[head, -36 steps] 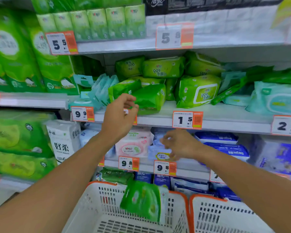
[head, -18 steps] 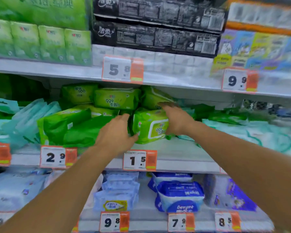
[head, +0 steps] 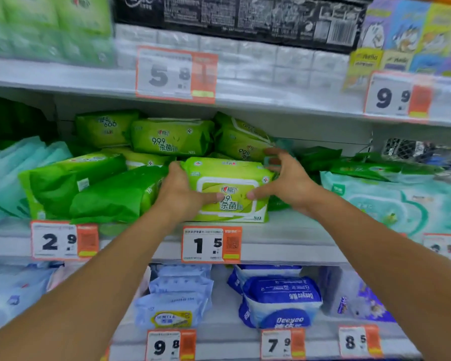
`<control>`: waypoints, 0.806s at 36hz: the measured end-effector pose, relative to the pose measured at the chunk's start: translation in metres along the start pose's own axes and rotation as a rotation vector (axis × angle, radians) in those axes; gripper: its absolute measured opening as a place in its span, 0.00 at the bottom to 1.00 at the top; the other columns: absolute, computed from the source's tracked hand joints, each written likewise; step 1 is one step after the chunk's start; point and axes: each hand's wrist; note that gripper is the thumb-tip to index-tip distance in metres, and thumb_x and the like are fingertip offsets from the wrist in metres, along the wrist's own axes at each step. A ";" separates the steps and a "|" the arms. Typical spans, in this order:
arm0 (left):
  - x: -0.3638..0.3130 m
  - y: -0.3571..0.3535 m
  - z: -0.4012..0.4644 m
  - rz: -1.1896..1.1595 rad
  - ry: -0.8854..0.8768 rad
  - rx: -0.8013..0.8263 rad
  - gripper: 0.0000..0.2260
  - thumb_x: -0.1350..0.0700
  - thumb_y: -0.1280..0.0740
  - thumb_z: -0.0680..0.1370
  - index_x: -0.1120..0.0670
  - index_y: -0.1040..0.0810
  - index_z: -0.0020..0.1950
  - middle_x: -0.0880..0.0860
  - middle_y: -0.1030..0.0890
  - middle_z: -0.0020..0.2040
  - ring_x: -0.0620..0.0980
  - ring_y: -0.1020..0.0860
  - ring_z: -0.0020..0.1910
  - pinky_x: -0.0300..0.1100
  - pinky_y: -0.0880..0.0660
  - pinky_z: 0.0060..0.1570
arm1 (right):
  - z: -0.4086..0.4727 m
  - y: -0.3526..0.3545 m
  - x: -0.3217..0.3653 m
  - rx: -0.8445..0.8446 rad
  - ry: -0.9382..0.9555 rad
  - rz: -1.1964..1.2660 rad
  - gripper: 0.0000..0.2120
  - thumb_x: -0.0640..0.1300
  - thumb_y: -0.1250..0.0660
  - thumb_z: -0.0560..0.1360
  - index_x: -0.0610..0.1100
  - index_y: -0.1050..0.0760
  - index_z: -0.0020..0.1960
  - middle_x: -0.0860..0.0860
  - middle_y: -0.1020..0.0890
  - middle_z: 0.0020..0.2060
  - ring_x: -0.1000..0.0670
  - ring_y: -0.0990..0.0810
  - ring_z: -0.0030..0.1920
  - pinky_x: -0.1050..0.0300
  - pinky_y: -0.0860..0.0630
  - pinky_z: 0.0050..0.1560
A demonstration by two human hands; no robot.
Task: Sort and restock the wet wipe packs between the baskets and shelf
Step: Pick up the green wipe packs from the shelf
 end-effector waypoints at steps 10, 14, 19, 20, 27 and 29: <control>-0.025 0.023 -0.026 -0.384 -0.132 0.023 0.32 0.44 0.20 0.64 0.51 0.26 0.64 0.47 0.16 0.55 0.45 0.17 0.52 0.44 0.22 0.56 | -0.038 -0.006 0.019 -0.156 -0.061 0.670 0.46 0.35 0.20 0.54 0.35 0.31 0.71 0.41 0.19 0.60 0.44 0.15 0.54 0.50 0.17 0.50; -0.044 0.039 -0.054 -0.504 -0.102 0.020 0.35 0.43 0.21 0.65 0.50 0.31 0.67 0.43 0.18 0.56 0.37 0.18 0.50 0.35 0.23 0.52 | -0.058 -0.008 0.043 -0.255 0.024 0.771 0.43 0.37 0.21 0.57 0.39 0.32 0.70 0.46 0.21 0.60 0.47 0.14 0.49 0.48 0.16 0.46; -0.033 0.047 -0.091 -0.538 0.072 0.084 0.16 0.49 0.23 0.71 0.51 0.21 0.55 0.50 0.14 0.49 0.49 0.15 0.47 0.50 0.18 0.50 | -0.088 -0.017 0.054 -0.050 -0.104 0.493 0.37 0.42 0.25 0.72 0.41 0.38 0.76 0.48 0.18 0.57 0.52 0.14 0.46 0.58 0.18 0.42; -0.029 0.048 -0.098 -0.538 0.095 0.101 0.16 0.50 0.23 0.71 0.52 0.21 0.55 0.52 0.13 0.49 0.51 0.14 0.46 0.52 0.18 0.49 | -0.092 -0.021 0.054 -0.039 -0.114 0.457 0.37 0.42 0.26 0.75 0.43 0.41 0.78 0.49 0.18 0.57 0.53 0.15 0.48 0.60 0.18 0.43; -0.001 0.092 -0.133 -0.427 0.176 0.185 0.29 0.47 0.21 0.65 0.48 0.26 0.63 0.50 0.14 0.51 0.53 0.15 0.48 0.54 0.18 0.49 | -0.128 -0.045 0.054 0.208 -0.188 0.342 0.33 0.53 0.21 0.67 0.52 0.26 0.69 0.50 0.24 0.68 0.48 0.21 0.63 0.47 0.25 0.66; 0.010 0.108 -0.144 -0.360 0.210 0.247 0.21 0.52 0.23 0.70 0.46 0.25 0.59 0.52 0.14 0.50 0.54 0.15 0.47 0.51 0.17 0.44 | -0.151 -0.065 0.047 0.405 -0.239 0.309 0.30 0.48 0.19 0.63 0.47 0.22 0.63 0.49 0.17 0.59 0.47 0.16 0.56 0.51 0.19 0.57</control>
Point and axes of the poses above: each hand's wrist, its own z-axis towards the middle knuckle, its own y-axis out of the back of the hand, x = y × z
